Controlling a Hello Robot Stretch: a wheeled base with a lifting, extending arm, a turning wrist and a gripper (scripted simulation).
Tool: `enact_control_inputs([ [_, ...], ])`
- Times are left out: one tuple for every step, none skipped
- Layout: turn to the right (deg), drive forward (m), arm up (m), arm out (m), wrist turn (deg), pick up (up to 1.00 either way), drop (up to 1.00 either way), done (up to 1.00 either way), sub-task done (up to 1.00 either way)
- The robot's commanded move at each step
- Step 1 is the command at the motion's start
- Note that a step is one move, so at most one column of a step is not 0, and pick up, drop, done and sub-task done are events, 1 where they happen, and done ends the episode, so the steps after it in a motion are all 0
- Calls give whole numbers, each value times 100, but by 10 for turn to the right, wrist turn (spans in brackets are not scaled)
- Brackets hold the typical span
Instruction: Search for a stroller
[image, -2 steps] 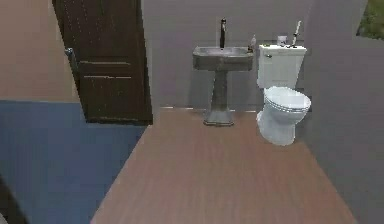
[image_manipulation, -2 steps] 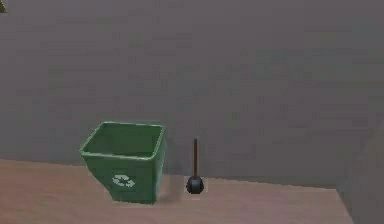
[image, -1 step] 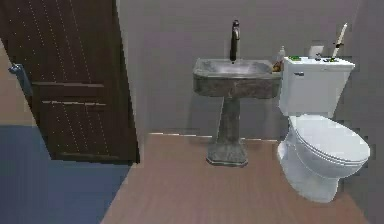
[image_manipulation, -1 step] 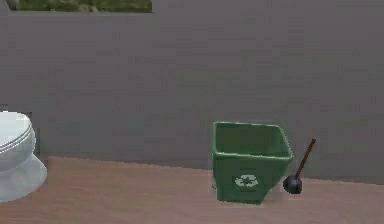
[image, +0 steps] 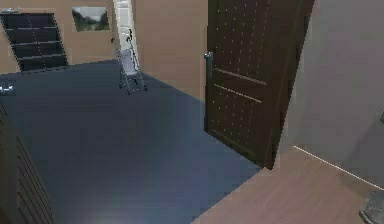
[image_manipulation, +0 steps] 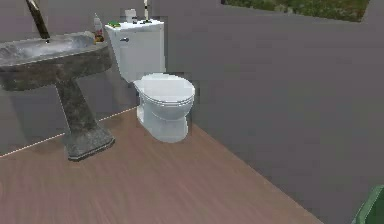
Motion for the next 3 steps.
enact_control_inputs([
  [0, 60, 0, 0, 0, 0, 0, 0, 0],
  [-210, 0, 0, 0, 0, 0, 0, 0, 0],
  [0, 100, 0, 0, 0, 0, 0, 0, 0],
])
